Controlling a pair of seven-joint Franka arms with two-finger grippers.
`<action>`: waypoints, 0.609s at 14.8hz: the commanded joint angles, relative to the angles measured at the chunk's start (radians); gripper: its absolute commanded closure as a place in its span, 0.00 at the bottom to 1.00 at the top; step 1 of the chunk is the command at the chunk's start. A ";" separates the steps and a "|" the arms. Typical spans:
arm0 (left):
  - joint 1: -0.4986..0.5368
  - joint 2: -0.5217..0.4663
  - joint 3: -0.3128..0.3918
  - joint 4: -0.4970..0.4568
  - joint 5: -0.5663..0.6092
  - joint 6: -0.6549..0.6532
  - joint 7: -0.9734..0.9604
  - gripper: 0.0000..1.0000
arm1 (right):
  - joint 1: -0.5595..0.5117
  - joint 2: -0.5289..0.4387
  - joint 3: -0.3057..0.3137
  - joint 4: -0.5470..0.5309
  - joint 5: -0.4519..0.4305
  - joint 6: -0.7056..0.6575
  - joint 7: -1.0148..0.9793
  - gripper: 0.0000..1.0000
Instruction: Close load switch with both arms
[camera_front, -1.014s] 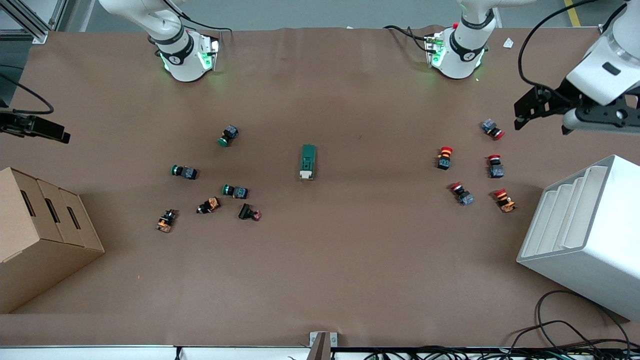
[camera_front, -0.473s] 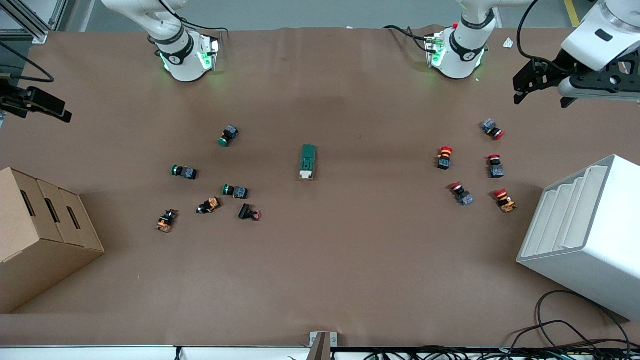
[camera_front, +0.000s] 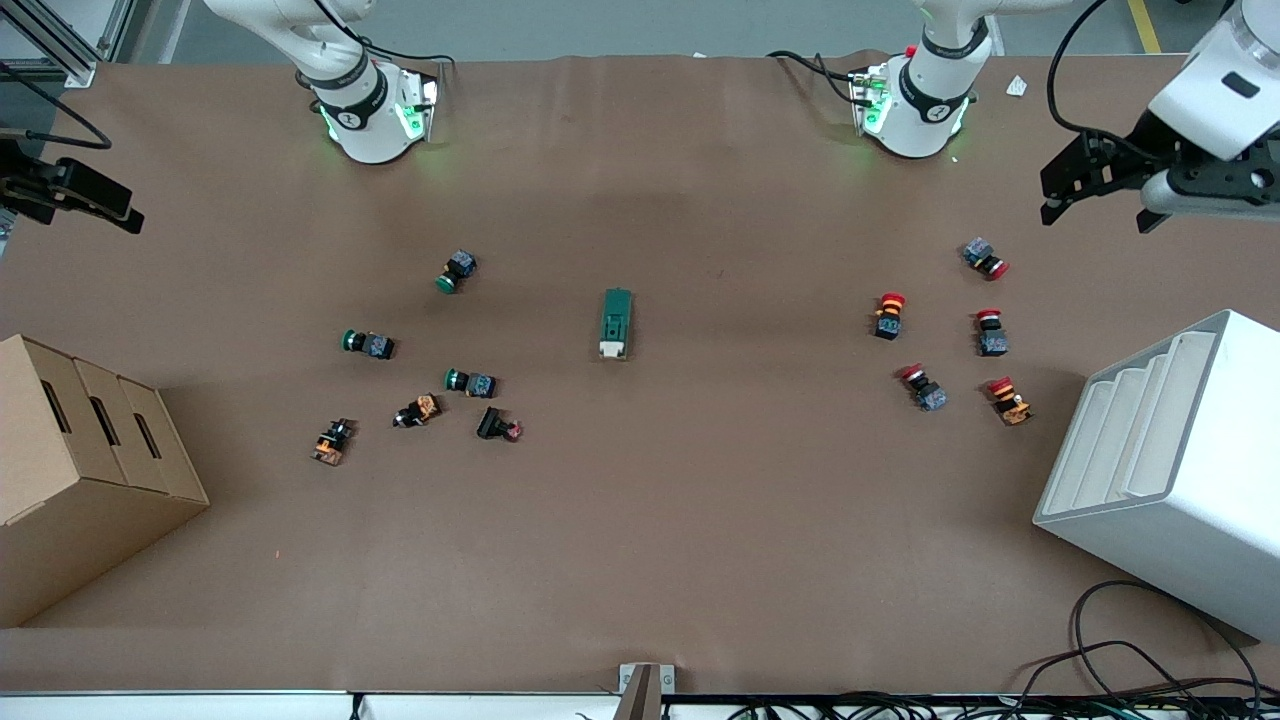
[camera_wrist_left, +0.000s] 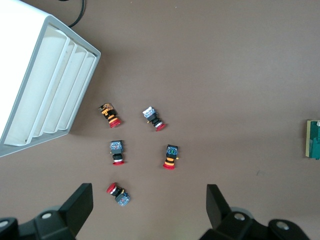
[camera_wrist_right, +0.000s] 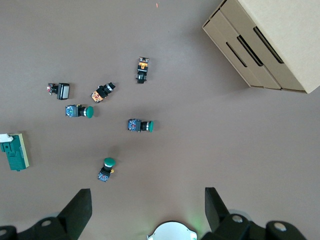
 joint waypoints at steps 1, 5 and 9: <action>0.007 0.026 -0.002 0.045 -0.006 -0.030 0.009 0.00 | -0.017 -0.057 0.026 -0.066 -0.020 0.018 0.018 0.00; 0.017 0.024 -0.001 0.047 -0.005 -0.030 0.001 0.00 | -0.028 -0.103 0.026 -0.082 -0.020 0.003 0.020 0.00; 0.026 0.021 -0.001 0.048 -0.005 -0.050 -0.001 0.00 | -0.028 -0.143 0.025 -0.100 -0.020 -0.008 0.020 0.00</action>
